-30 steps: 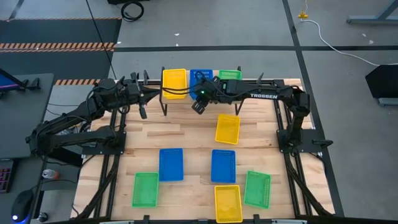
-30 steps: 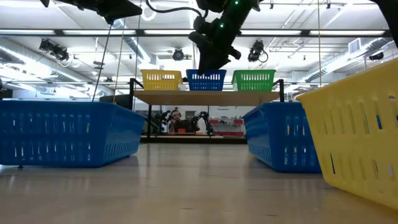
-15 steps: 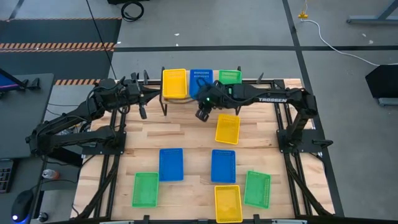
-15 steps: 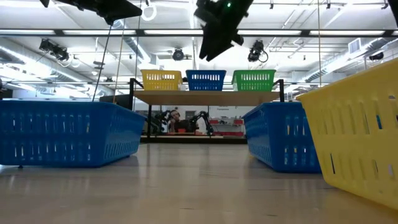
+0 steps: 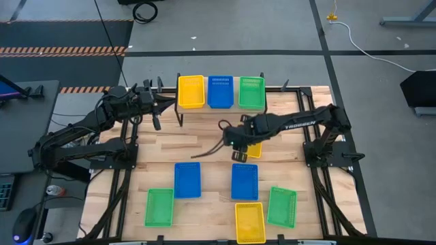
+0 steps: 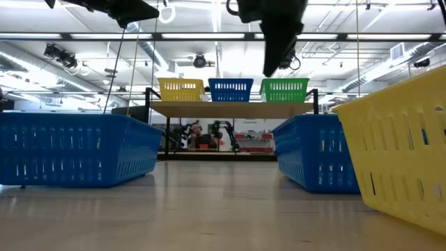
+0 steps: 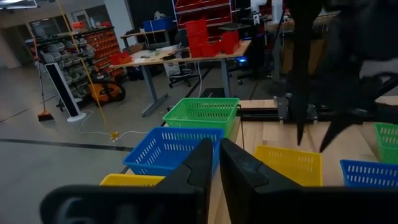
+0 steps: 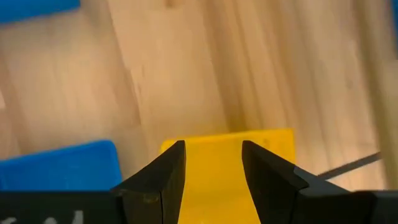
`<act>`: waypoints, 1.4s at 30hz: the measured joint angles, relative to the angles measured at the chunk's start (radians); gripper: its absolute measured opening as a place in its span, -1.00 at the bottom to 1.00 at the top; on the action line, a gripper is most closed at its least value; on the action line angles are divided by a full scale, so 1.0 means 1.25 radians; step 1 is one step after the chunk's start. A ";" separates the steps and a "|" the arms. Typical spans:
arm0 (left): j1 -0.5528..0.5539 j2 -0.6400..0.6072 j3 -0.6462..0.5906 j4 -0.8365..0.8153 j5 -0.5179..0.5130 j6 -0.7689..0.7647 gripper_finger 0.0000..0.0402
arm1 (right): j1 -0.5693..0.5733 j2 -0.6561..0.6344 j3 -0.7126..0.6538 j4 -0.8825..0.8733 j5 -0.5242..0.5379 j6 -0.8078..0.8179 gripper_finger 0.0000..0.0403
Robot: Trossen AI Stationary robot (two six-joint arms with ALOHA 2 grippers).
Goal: Stack baskets on shelf by color
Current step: Stack the top yellow basket on the other yellow basket on the shelf
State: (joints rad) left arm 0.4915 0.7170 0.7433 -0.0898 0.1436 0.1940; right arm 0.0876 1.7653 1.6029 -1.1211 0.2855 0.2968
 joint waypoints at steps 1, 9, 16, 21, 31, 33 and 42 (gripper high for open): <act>-0.001 0.000 0.000 0.000 0.000 0.000 -0.81 | 0.006 0.000 -0.016 0.002 0.000 0.005 -0.18; -0.021 0.000 0.000 0.000 0.000 0.000 -0.83 | 0.019 0.000 -0.167 0.013 -0.022 0.036 -0.18; -0.025 0.000 0.000 0.001 0.000 0.000 -0.80 | 0.026 0.000 -0.272 0.106 -0.102 0.043 -0.18; -0.025 0.000 0.000 0.002 0.000 0.000 -0.81 | 0.040 0.000 -0.294 0.121 -0.098 0.054 -0.18; -0.025 0.000 0.000 0.003 0.000 0.000 -0.80 | 0.045 0.000 -0.360 0.173 -0.056 0.063 -0.19; -0.025 0.000 0.000 0.002 0.000 0.000 -0.80 | 0.045 0.000 -0.377 0.184 -0.055 0.067 -0.24; -0.025 0.000 0.000 0.008 0.000 0.000 -0.83 | 0.045 0.000 -0.387 0.206 -0.038 0.041 -0.93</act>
State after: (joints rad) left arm 0.4603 0.7170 0.7433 -0.0800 0.1436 0.1936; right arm 0.1436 1.7653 1.1186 -0.8640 0.2379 0.3481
